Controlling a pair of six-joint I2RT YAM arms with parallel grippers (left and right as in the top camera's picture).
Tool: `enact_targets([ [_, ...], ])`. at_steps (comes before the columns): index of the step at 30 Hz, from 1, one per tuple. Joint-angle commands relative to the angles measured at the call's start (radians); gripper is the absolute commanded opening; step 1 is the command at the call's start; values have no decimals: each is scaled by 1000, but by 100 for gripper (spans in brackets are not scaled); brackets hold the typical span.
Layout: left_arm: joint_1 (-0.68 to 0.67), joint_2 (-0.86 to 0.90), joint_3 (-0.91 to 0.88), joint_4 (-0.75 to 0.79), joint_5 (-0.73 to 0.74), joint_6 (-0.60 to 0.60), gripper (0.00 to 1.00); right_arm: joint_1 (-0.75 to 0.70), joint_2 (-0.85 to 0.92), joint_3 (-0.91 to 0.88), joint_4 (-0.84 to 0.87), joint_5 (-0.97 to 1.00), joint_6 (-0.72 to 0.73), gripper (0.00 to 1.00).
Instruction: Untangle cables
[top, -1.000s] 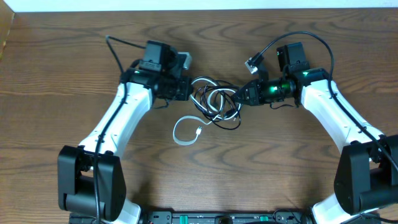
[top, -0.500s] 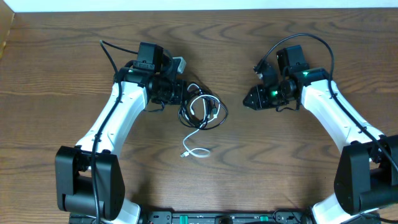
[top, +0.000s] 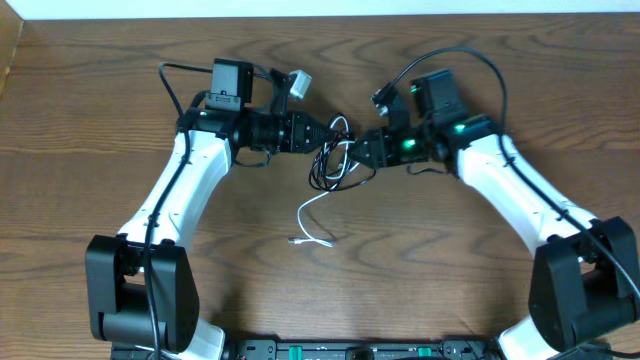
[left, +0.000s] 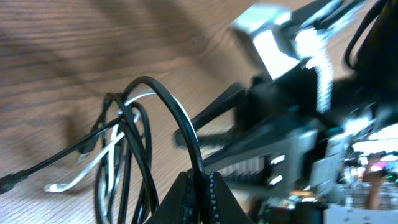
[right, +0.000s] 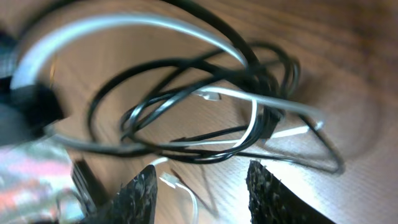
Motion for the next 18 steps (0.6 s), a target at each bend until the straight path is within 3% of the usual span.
enact_targets([
  [1,18,-2,17,28,74,-118,7,55,3,14,43,138,266,44],
  [10,19,-2,17,136,60,-362,7,99,38,14,116,201,364,36],
  [16,19,-2,17,142,61,-401,7,111,95,14,199,141,354,33],
  [18,19,-2,17,142,61,-401,8,124,130,14,267,80,344,36],
])
